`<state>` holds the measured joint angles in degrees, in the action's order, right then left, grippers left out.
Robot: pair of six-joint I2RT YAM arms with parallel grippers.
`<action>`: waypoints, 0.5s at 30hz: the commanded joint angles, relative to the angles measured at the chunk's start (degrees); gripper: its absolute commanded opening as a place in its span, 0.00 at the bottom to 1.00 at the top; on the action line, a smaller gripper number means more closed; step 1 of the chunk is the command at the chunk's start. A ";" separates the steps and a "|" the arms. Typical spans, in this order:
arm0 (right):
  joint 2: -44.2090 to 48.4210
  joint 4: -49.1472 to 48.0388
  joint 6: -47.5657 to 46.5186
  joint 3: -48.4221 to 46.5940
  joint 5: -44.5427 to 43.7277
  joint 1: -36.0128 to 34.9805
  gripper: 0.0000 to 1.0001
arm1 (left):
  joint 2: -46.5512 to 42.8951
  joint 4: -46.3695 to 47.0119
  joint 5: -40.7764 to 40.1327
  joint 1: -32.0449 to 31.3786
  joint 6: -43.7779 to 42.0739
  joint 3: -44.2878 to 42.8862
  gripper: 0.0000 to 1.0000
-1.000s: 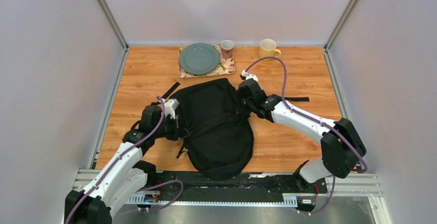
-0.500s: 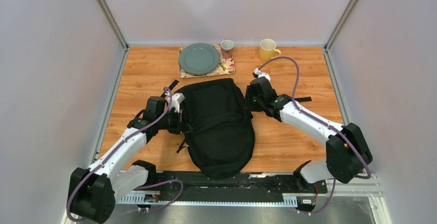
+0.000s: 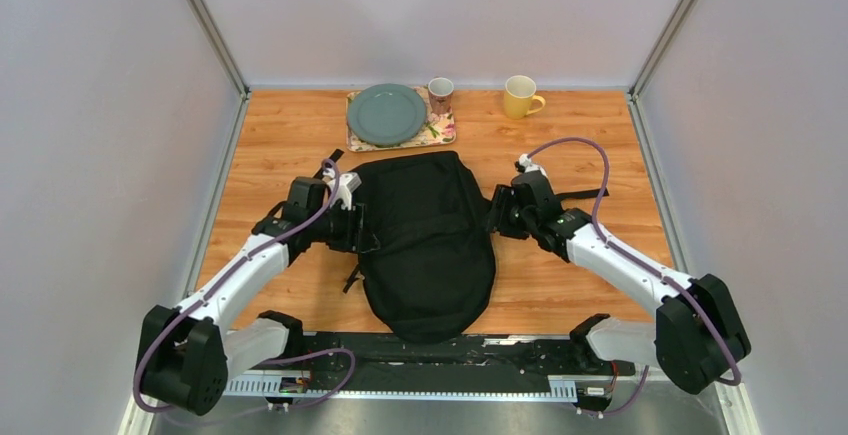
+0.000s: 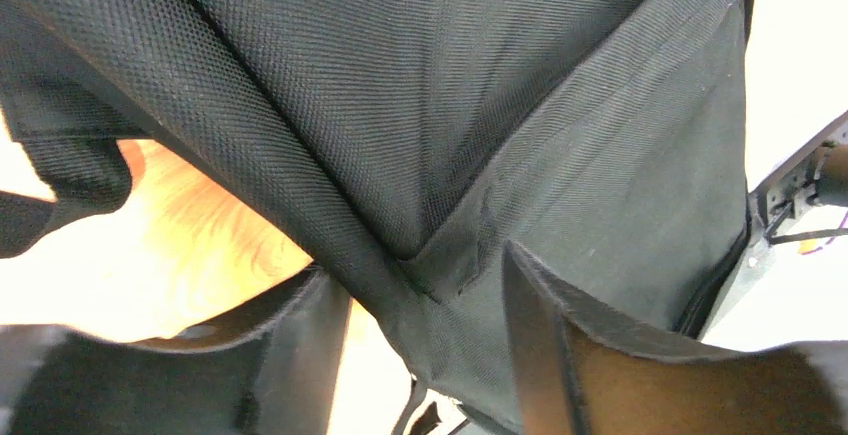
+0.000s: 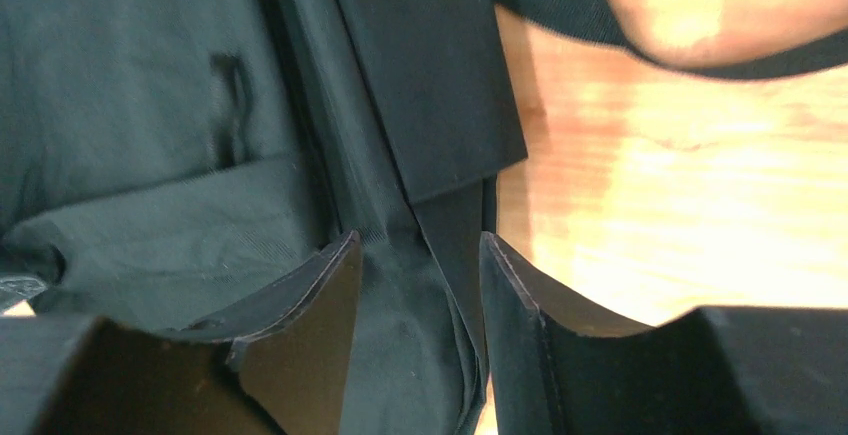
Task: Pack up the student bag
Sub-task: Zip the student bag at the center of the board, then adjust the student bag at the center of the board.
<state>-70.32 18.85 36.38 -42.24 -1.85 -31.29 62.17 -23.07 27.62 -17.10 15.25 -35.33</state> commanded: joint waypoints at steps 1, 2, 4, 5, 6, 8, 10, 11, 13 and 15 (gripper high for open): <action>2.03 -3.83 2.99 3.21 7.29 0.17 0.52 | -5.73 0.75 -2.99 0.32 1.80 0.43 0.71; 2.03 -3.56 2.99 3.48 7.38 0.17 0.53 | -7.23 0.57 -3.79 0.32 2.94 1.14 0.72; 2.03 -3.21 2.56 4.18 7.82 0.35 0.54 | -11.36 -0.13 -5.20 0.23 4.26 3.06 0.73; 1.95 -3.21 2.38 4.27 7.82 0.26 0.54 | -12.50 -0.48 -5.20 0.32 5.14 3.68 0.73; 1.95 -3.21 2.38 4.36 8.00 0.35 0.54 | -14.34 -1.18 -5.20 0.32 5.67 4.39 0.73; 1.24 -3.56 2.29 4.80 9.22 0.35 0.54 | -15.67 -0.84 -3.55 0.32 8.99 7.54 0.74; 0.28 -4.34 2.38 5.41 10.63 0.44 0.54 | -17.61 3.89 2.75 0.23 12.16 12.53 0.75; -0.07 -4.52 2.55 5.59 10.90 0.44 0.54 | -18.05 6.43 4.97 0.32 15.57 14.39 0.75; -0.60 -4.26 4.30 6.20 9.77 0.44 0.53 | -18.84 15.74 9.27 0.23 21.11 20.35 0.75; 0.44 -5.40 5.71 8.66 9.32 0.44 0.52 | -17.45 19.89 9.65 0.14 22.28 22.75 0.76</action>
<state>-70.50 16.40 39.07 -36.67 7.16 -31.18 43.90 -14.76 30.52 -17.12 28.88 -17.69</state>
